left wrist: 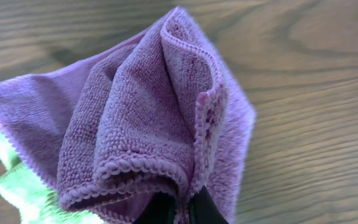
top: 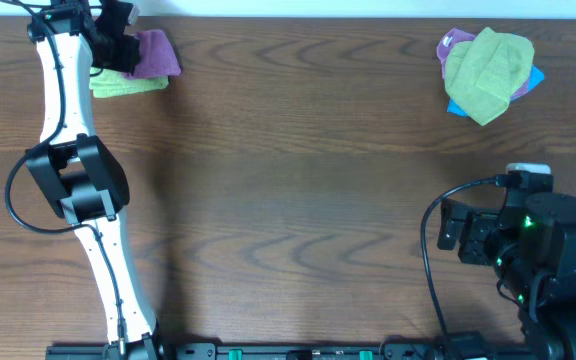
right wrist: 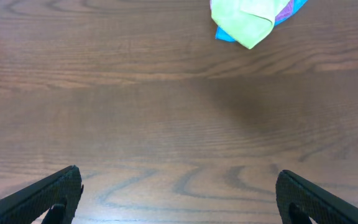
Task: Fold the cloth
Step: 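Carry the purple cloth left and place it on the green cloth, then open the left gripper and release the purple cloth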
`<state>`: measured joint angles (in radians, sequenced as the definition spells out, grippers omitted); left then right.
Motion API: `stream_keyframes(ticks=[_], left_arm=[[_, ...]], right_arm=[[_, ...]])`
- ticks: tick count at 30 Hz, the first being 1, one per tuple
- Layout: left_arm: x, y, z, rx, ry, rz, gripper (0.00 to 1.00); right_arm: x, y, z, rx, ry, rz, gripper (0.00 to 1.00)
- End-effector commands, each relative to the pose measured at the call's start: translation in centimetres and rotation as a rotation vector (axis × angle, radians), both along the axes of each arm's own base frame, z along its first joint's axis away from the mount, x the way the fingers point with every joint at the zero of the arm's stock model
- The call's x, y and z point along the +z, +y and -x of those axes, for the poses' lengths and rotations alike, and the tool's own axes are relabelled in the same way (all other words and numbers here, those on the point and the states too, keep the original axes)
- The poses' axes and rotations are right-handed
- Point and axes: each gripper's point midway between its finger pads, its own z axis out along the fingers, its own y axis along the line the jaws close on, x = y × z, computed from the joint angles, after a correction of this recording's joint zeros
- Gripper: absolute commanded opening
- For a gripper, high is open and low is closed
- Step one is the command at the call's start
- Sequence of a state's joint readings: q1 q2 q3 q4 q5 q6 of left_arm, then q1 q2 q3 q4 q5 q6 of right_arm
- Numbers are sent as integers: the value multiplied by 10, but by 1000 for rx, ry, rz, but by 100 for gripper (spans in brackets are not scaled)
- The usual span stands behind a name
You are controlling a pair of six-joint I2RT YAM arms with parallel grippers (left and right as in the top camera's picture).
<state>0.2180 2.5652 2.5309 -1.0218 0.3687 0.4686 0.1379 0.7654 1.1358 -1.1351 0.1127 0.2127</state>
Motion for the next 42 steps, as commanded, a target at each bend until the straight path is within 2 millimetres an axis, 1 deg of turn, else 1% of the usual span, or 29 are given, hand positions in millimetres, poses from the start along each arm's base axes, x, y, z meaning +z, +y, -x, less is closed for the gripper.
stream_keyframes(ticks=[1, 4, 5, 6, 7, 8, 9, 10, 11, 13, 19, 22, 24, 25, 27, 29, 30, 31, 32, 34, 36, 39, 42], left_arm=[[-4, 23, 2, 52, 19, -79, 6], [-6, 37, 4, 89, 30, -121, 6], [-6, 43, 5, 109, 35, -133, 7], [-6, 48, 5, 130, 37, -143, 14], [-6, 53, 5, 150, 37, -153, 28], [-6, 60, 5, 175, 34, -161, 39], [-5, 63, 4, 183, 30, -164, 45], [-5, 67, 4, 190, 26, -168, 53], [-4, 71, 4, 201, 22, -170, 69], [-3, 78, 3, 236, 14, -167, 95], [1, 98, 0, 367, -5, -156, 95], [4, 96, 1, 404, -3, -133, 95], [15, 87, -1, 398, -20, -100, 95], [23, 80, -3, 383, -36, -84, 95], [49, 67, -8, 354, -87, -59, 95], [89, 52, -11, 328, -166, -52, 95], [114, 44, -10, 314, -211, -55, 95], [134, 37, -7, 308, -244, -54, 95], [153, 29, -3, 314, -270, -40, 95], [185, 12, 9, 314, -301, 2, 95], [218, -12, 32, 285, -312, 54, 95], [239, -28, 55, 272, -301, 77, 95], [249, -39, 75, 298, -267, 108, 95]], right_arm=[[-1, 1, 0, -9, 1, -11, 99], [-1, 1, 0, -9, 1, -11, 99], [-1, 1, 0, -9, 1, -11, 99], [-1, 1, 0, -9, 1, -11, 99], [-1, 1, 0, -9, 1, -11, 99], [-1, 1, 0, -9, 1, -11, 99], [-1, 1, 0, -9, 1, -11, 99], [-1, 1, 0, -9, 1, -11, 99], [-1, 1, 0, -9, 1, -11, 99], [-1, 1, 0, -9, 1, -11, 99], [-1, 1, 0, -9, 1, -12, 99], [-1, 1, 0, -9, 1, -12, 99], [-1, 1, 0, -9, 1, -11, 99], [-1, 1, 0, -9, 1, -12, 99], [-1, 1, 0, -9, 1, -12, 99], [-1, 1, 0, -9, 1, -12, 99], [-1, 1, -1, -9, -1, -11, 99], [0, 1, -1, -10, -5, -12, 99], [1, 1, -2, -10, -12, -13, 99], [6, 2, -6, -9, -35, -16, 99], [12, 0, -12, -21, -70, -10, 99], [14, -4, -13, -37, -80, 2, 99], [14, -4, -13, -36, -79, 2, 99]])
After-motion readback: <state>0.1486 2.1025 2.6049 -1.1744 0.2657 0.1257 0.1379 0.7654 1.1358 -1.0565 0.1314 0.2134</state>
